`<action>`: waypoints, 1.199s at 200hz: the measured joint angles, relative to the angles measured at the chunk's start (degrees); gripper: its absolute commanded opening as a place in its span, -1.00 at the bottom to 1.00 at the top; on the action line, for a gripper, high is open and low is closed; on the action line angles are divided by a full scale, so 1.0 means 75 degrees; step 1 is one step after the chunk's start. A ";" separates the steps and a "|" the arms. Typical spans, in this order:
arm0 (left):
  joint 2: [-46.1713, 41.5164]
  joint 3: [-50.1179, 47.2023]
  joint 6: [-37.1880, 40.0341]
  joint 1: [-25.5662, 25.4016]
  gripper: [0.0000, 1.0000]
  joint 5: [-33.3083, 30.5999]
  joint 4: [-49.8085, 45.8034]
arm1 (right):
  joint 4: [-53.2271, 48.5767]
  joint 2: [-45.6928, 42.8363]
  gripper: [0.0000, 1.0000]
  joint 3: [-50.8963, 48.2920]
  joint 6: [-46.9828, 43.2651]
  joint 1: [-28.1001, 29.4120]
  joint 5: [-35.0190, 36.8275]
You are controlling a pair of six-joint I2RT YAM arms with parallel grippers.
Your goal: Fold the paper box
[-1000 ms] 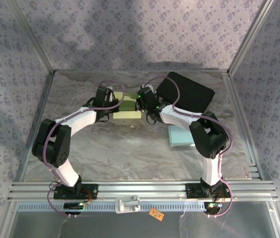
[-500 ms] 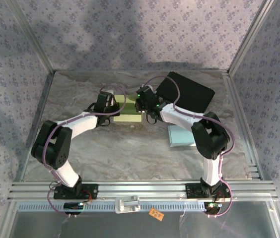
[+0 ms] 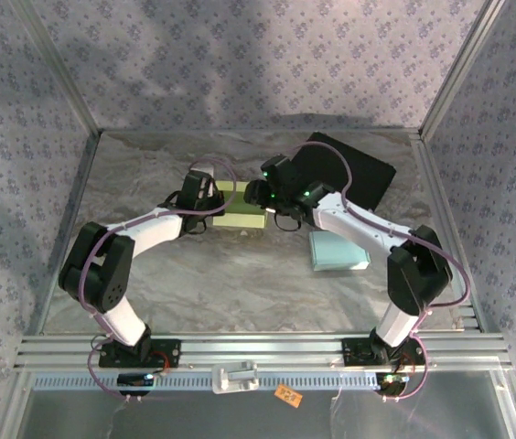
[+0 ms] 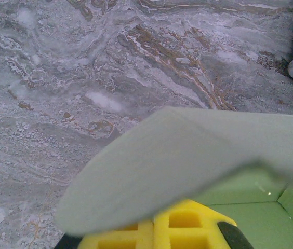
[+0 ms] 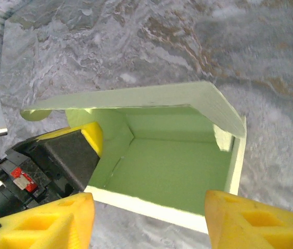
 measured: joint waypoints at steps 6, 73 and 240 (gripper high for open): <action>0.0000 -0.0003 0.0000 0.0000 -1.00 0.0000 0.0000 | -0.0119 -0.0029 0.18 0.0003 0.0236 -0.0038 -0.0085; 0.0000 0.0000 -0.0012 -0.0154 -1.00 -0.0020 0.0000 | -0.0892 0.0207 0.13 0.1472 0.3640 -0.0265 -0.0551; 0.0003 0.0000 -0.0187 -0.0286 -1.00 -0.0207 0.0006 | -0.0883 0.1865 -0.04 0.2463 0.7128 -0.0417 -0.0691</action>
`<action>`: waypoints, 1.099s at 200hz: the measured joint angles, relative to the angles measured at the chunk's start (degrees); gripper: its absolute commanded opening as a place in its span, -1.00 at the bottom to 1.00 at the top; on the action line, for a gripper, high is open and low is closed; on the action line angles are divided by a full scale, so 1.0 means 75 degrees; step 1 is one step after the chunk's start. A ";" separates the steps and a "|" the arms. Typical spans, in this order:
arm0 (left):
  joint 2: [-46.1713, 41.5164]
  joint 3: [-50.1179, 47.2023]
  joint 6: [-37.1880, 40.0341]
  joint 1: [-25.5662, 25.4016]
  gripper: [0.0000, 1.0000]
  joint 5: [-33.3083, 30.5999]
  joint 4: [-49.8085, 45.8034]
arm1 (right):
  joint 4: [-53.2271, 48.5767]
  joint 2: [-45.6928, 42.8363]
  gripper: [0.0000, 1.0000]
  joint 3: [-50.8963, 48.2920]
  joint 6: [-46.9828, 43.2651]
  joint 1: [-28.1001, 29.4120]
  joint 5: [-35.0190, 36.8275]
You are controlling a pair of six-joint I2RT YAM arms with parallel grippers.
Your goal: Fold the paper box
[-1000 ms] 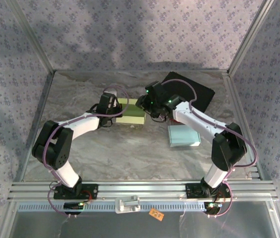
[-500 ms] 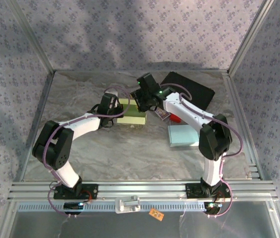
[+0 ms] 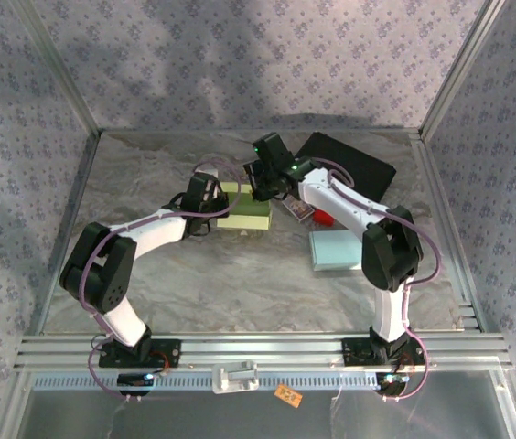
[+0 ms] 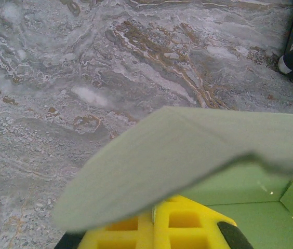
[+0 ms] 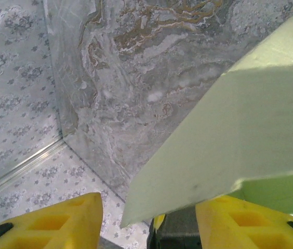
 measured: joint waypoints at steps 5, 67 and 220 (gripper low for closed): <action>0.0000 0.0000 -0.0020 0.0000 -1.00 0.0000 0.0000 | 0.0003 0.0047 -0.06 0.0009 0.0044 -0.0006 0.0003; 0.0000 -0.0003 -0.0047 -0.0009 -1.00 -0.0029 0.0000 | -0.0038 0.0405 -0.49 0.0111 0.0233 -0.0029 -0.0038; -0.1711 -0.1113 -0.0915 -0.0154 -0.21 -0.0044 -0.0994 | 0.0822 -0.0475 -1.00 -0.1445 0.0539 -0.0064 -0.0600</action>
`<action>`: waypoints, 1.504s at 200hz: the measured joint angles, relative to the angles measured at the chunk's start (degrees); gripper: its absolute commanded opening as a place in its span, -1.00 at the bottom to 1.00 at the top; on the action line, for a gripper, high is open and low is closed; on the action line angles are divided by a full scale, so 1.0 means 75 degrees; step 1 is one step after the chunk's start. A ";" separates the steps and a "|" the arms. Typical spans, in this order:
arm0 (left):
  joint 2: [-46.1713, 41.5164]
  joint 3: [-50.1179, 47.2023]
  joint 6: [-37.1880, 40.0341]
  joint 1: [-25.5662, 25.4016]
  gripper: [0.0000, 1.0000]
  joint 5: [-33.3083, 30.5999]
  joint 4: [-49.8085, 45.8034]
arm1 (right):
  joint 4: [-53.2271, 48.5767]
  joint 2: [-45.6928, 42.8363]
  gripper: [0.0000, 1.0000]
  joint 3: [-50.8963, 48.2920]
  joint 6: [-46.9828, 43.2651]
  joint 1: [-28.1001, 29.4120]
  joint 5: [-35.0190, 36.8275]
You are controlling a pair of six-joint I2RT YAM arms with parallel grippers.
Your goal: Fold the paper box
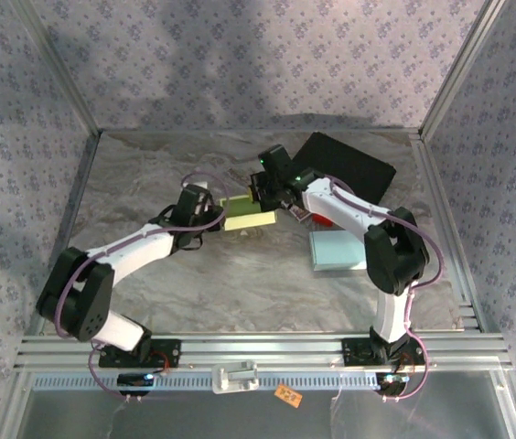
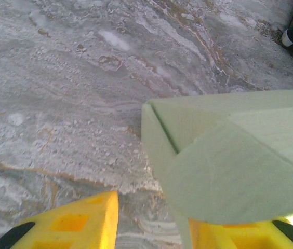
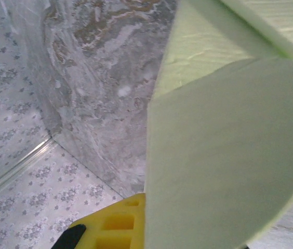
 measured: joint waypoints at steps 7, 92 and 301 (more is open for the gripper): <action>-0.0166 -0.0090 -0.0090 -0.0003 -0.20 0.0015 -0.0079 | 0.0032 -0.0035 -1.00 -0.0108 0.0003 0.0015 0.0000; -0.2323 -0.0230 -0.1084 -0.0003 0.05 0.0114 -0.1670 | 0.0090 -0.0510 -1.00 -0.1087 -0.0143 0.0090 -0.0064; 0.0428 0.0201 -0.1719 0.0265 0.08 0.2092 -0.1189 | -0.0274 -0.1236 -0.09 -0.2771 -0.0498 0.0481 -0.0819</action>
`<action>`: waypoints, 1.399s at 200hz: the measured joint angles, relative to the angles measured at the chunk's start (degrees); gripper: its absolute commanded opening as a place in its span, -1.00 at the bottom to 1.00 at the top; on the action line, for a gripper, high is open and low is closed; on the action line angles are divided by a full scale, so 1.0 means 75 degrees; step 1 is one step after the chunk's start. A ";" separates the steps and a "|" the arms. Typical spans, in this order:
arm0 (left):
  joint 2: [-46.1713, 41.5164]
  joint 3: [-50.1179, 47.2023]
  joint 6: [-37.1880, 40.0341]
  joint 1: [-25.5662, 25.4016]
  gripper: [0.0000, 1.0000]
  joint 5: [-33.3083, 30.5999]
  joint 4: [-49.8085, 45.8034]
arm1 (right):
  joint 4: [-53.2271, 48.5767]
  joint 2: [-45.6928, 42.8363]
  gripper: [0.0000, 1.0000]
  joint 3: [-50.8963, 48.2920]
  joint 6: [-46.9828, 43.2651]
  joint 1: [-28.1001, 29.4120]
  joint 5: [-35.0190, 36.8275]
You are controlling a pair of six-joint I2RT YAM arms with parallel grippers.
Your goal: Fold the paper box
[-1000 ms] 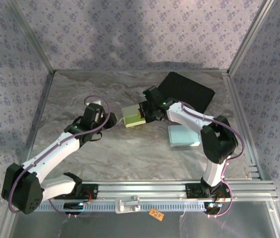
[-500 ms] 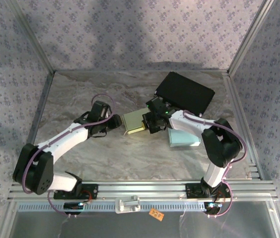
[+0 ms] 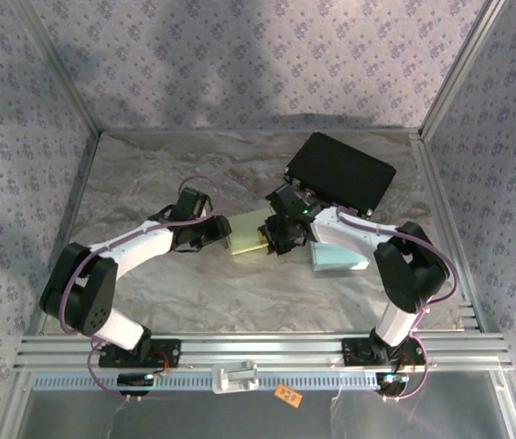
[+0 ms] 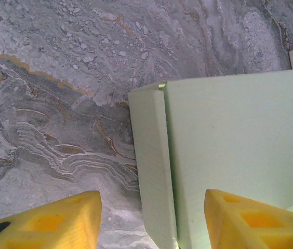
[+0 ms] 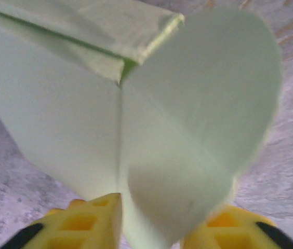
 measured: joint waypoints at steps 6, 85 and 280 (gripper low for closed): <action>0.0000 0.0000 0.0012 0.0000 0.07 0.0012 -0.0003 | -0.0122 -0.0041 -0.01 -0.0003 -0.0035 -0.0003 -0.0029; 0.0373 0.0003 0.0204 0.0000 -0.02 0.0289 0.0181 | -0.2474 -0.1005 0.25 0.1107 -0.2573 -0.0551 -0.0221; 0.0714 0.0064 0.0577 0.0000 -0.41 0.0545 0.0592 | -0.2337 0.2282 -0.23 0.2468 -1.0486 -0.1813 -0.1483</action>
